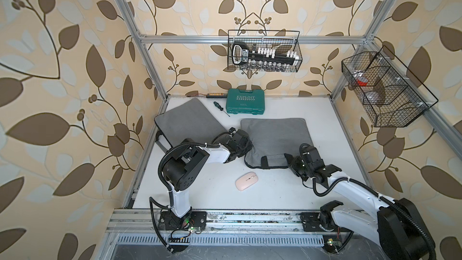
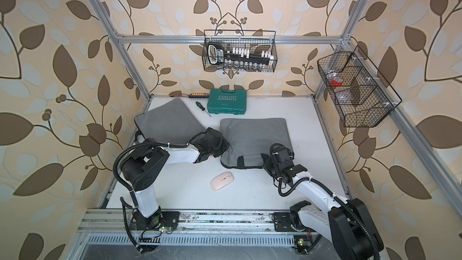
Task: Put the mouse into the laptop bag
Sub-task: Unzip the zipper on the zippered laptop bag.
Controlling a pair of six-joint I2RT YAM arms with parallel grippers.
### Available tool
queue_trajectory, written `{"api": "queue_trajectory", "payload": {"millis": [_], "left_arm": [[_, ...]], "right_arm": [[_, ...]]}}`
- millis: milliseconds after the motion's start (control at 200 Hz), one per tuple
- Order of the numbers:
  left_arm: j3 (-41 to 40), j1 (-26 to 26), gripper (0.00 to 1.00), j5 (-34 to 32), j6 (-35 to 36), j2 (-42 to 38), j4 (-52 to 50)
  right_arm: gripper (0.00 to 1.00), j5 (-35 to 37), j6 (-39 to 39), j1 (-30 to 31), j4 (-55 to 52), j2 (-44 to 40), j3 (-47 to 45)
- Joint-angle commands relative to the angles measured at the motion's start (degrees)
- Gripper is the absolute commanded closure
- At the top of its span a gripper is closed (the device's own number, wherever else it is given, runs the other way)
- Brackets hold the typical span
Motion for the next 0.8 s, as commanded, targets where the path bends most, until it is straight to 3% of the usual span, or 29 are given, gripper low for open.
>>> {"api": "queue_trajectory", "payload": {"millis": [0,125,240,350,430,490,575,650,680,750,795], "left_arm": [[0.6,-2.4,1.00,0.5,-2.3,0.4,0.7],[-0.6,-2.4,1.00,-0.5,-3.0,-2.0,-0.5],[-4.4,-2.4,0.57,-1.7,-4.1,-5.9,0.2],[-7.4,-3.3,0.25,-1.7,-4.9,-8.9,0.8],[-8.5,-5.2,0.12,-1.4,-6.0,-9.3,1.3],[-9.0,-6.7,0.10,-0.8,-7.0,-8.4,3.3],[-8.2,-8.4,0.11,-0.1,-7.6,-6.0,5.2],[-6.3,-9.0,0.23,0.1,-7.6,-3.6,4.8],[-5.9,-9.1,0.34,0.3,-7.8,-2.8,5.0],[-5.7,-9.2,0.76,0.8,-8.9,-1.1,6.6],[-5.4,-9.2,0.96,0.7,-9.5,-0.3,7.3]], "right_arm": [[1.00,-8.0,1.2,2.3,5.3,0.5,0.9],[1.00,-2.9,-3.7,-1.8,-0.9,-0.7,4.6],[1.00,-6.7,-8.9,-13.5,-1.3,-1.3,5.9],[1.00,-8.0,-11.8,-18.6,-2.3,0.6,7.5],[1.00,-9.6,-11.9,-20.6,-1.9,2.4,7.6],[1.00,-11.2,-13.6,-21.0,-0.9,3.4,7.3],[1.00,-12.1,-13.5,-20.1,0.0,3.6,6.6],[1.00,-12.1,-13.4,-18.8,-0.7,2.7,6.0],[1.00,-12.1,-13.3,-18.0,-0.8,2.0,5.5],[1.00,-12.2,-12.7,-15.8,-1.0,0.5,4.4],[1.00,-12.5,-12.6,-14.0,-1.0,-0.3,3.9]]}}
